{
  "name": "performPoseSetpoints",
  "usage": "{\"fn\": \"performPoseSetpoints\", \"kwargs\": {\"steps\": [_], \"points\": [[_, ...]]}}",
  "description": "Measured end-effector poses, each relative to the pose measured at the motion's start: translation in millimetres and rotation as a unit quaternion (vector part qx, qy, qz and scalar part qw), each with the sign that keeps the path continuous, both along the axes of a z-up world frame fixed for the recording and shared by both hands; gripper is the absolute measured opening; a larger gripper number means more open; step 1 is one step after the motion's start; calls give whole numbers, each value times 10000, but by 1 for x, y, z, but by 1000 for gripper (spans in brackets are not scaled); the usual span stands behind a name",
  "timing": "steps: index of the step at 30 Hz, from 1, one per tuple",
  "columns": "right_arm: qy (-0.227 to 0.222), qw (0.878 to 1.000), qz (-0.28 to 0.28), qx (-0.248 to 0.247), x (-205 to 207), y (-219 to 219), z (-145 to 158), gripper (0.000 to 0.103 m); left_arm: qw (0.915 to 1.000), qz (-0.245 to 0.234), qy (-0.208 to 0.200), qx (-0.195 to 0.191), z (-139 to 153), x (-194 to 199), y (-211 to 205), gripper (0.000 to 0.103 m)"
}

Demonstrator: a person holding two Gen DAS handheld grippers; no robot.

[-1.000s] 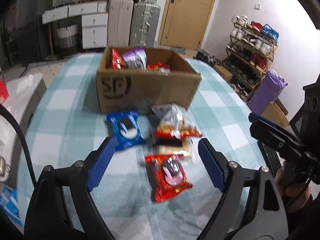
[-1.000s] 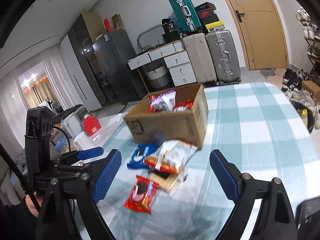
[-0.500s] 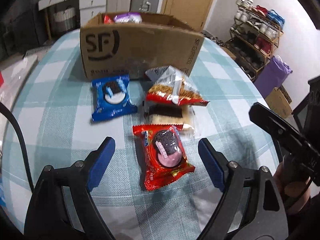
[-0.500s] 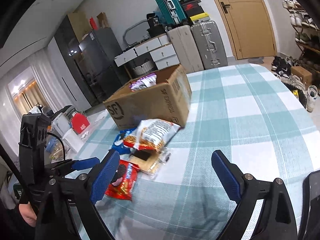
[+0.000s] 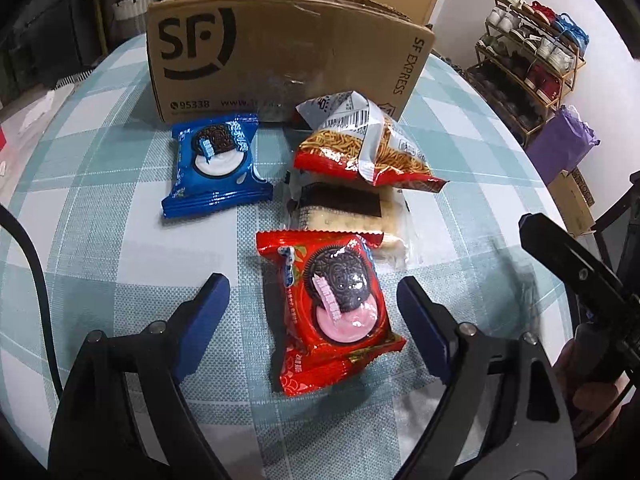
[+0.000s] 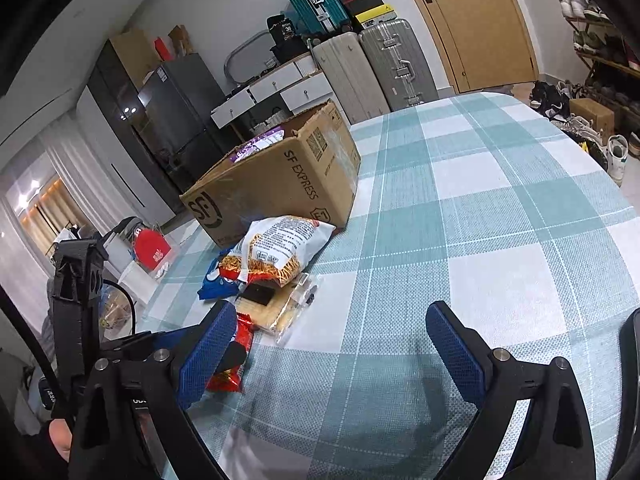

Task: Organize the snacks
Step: 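Grasp the red Oreo cookie pack with the left gripper, then grasp the white noodle-snack bag with the right gripper while the left holds the Oreo pack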

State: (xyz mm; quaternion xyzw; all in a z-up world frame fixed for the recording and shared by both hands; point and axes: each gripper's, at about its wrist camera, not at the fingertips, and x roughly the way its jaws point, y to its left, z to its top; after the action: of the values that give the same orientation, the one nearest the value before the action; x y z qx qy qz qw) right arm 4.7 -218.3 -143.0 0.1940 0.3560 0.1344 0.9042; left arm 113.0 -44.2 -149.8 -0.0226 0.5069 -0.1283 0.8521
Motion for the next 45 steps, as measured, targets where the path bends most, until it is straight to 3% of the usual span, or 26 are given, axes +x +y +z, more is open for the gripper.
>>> {"fn": "performPoseSetpoints", "kwargs": {"steps": [7,13,16,19,27,31,38,45], "points": [[115,9999,-43,69,1,-2,-7,97,9998,-44,-77,181,-3,2,-7,84],[191,9997,15,148,5,-3,-10,97,9998,12,-179,-24,-2,0,3,83],[221,9996,19,173,6,-3,-11,97,9998,133,-122,-85,1,-1,10,71],[196,9997,-42,152,4,-3,-11,97,9996,164,62,-232,3,0,16,43],[194,9996,-168,110,1,-7,-10,97,9983,-29,66,-583,7,-8,27,42],[9,10000,23,-77,-5,-3,-4,97,9983,-207,-134,-528,18,-18,28,42],[6,9999,49,-140,-12,-1,0,97,9950,-105,-82,-989,21,-24,52,42],[231,9992,235,-228,-10,9,-3,97,9936,60,-354,-1073,17,-30,79,42]]}}
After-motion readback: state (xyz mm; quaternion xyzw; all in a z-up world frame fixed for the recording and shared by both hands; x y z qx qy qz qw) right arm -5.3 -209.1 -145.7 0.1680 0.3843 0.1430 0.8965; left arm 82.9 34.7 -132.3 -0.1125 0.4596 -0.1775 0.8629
